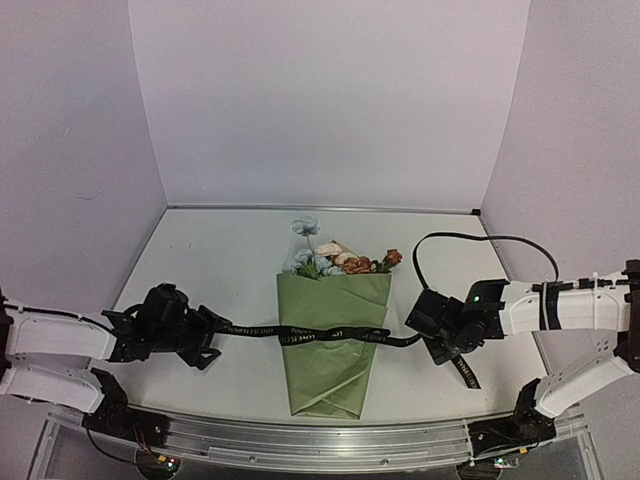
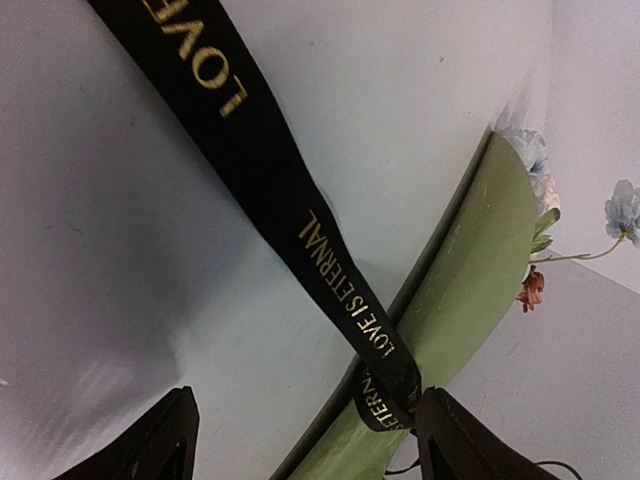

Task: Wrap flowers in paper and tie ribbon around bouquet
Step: Tie the ribbon around the folded bouquet.

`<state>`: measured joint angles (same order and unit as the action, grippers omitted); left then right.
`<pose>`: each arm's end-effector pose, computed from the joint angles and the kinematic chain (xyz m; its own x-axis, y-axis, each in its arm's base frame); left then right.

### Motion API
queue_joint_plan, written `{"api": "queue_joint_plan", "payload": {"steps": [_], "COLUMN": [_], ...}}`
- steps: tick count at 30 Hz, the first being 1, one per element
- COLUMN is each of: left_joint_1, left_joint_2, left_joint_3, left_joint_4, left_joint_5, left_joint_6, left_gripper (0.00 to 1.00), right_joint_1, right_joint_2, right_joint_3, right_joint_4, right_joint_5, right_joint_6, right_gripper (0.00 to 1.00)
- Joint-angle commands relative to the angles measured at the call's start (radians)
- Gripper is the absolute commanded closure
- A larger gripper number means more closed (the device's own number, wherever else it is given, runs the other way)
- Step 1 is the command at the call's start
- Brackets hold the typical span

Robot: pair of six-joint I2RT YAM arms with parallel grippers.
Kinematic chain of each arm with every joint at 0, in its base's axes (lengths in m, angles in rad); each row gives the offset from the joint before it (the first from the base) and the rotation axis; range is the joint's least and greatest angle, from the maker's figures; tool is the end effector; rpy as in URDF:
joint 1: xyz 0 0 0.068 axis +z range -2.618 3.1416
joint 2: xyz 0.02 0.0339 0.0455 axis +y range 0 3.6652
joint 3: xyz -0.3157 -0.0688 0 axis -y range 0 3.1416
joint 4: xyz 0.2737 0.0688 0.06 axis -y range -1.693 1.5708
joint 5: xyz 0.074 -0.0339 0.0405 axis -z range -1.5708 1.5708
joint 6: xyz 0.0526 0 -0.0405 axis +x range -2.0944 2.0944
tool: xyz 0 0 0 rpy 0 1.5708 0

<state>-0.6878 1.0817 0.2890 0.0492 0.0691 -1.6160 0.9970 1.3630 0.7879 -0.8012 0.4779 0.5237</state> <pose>0.1519 -0.1295 0.1538 -0.6483 -0.7572 0.0800 -0.5528 0.3959 -0.7332 0.1509 0.1889 0.2055 -0.8100 -0.4352 -0.3930 -0.3377 0.8941 -0.2941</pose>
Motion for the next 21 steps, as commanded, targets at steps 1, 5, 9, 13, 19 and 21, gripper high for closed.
{"api": "queue_joint_plan", "payload": {"steps": [1,5,9,13,19,21], "left_joint_1": [-0.095,-0.144,-0.186,-0.239,-0.269,-0.271], "left_joint_2": [0.187,0.337,0.464,0.516,0.590,0.603], "left_joint_3": [0.065,0.088,0.115,0.141,0.159,0.158], "left_joint_4": [0.337,0.517,0.684,0.708,0.750,0.760], "left_joint_5": [-0.110,-0.118,-0.140,-0.213,-0.265,-0.277], "left_joint_6": [-0.190,-0.256,-0.334,-0.407,-0.452,-0.456], "left_gripper": [0.22,0.22,0.24,0.25,0.31,0.34], "right_joint_1": [-0.003,-0.003,-0.003,-0.004,-0.003,-0.004], "right_joint_2": [-0.036,-0.036,-0.039,-0.037,-0.046,-0.049], "right_joint_3": [-0.013,-0.010,-0.002,0.012,0.019,0.019], "right_joint_4": [0.001,0.001,0.001,0.000,-0.007,-0.010], "right_joint_5": [0.022,0.029,0.021,0.012,0.014,0.015], "right_joint_6": [-0.006,-0.003,-0.005,-0.018,-0.028,-0.028], "right_gripper": [1.00,1.00,1.00,1.00,1.00,1.00]}}
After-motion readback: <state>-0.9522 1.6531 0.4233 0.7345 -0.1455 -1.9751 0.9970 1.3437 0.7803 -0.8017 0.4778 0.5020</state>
